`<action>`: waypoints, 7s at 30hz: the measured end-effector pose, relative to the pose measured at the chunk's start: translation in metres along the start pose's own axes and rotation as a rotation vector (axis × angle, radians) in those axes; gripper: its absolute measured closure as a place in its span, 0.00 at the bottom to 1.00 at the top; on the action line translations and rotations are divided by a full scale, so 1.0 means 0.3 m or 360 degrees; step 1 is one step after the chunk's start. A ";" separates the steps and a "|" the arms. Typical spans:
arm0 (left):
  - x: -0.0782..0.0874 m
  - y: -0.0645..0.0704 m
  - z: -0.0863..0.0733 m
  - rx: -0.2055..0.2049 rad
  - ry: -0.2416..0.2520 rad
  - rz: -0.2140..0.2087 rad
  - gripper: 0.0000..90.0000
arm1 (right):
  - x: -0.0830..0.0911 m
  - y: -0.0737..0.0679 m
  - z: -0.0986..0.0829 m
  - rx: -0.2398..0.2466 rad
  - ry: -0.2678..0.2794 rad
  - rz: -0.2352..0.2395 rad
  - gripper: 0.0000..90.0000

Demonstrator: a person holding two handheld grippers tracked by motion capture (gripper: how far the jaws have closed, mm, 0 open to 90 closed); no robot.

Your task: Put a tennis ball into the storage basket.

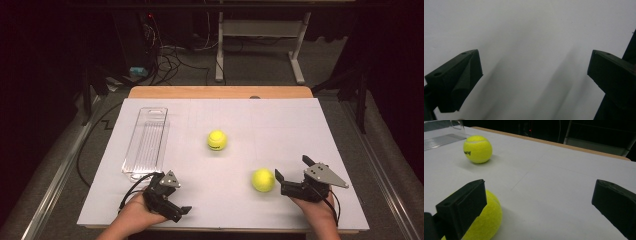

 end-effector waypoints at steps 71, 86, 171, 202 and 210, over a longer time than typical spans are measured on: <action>-0.012 -0.153 0.443 0.0016 -0.0387 0.0061 0.01 | 0.017 0.003 0.008 -0.0035 0.0022 -0.0002 0.00; -0.055 -0.194 0.524 0.0048 -0.0402 0.0101 0.01 | 0.018 0.004 0.008 -0.0036 0.0022 0.0002 0.00; -0.400 -0.326 0.601 0.0264 -0.0621 0.0178 0.03 | 0.027 0.005 0.011 -0.0048 0.0036 0.0012 0.00; -0.408 -0.317 0.595 0.0247 -0.0635 0.0143 0.30 | 0.027 0.004 0.010 -0.0048 0.0031 0.0012 0.00; -0.409 -0.314 0.596 0.0237 -0.0633 0.0151 0.30 | 0.027 0.004 0.010 -0.0045 0.0033 0.0012 0.00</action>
Point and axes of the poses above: each handheld gripper's, and its own axes: x roughly backward along the jaws, z roughly out of its top, y roughly to its right, the point moved 5 cm from there along -x, roughly forward along the jaws, and after that the axes turned 15 degrees about y, right-handed, at the moved point
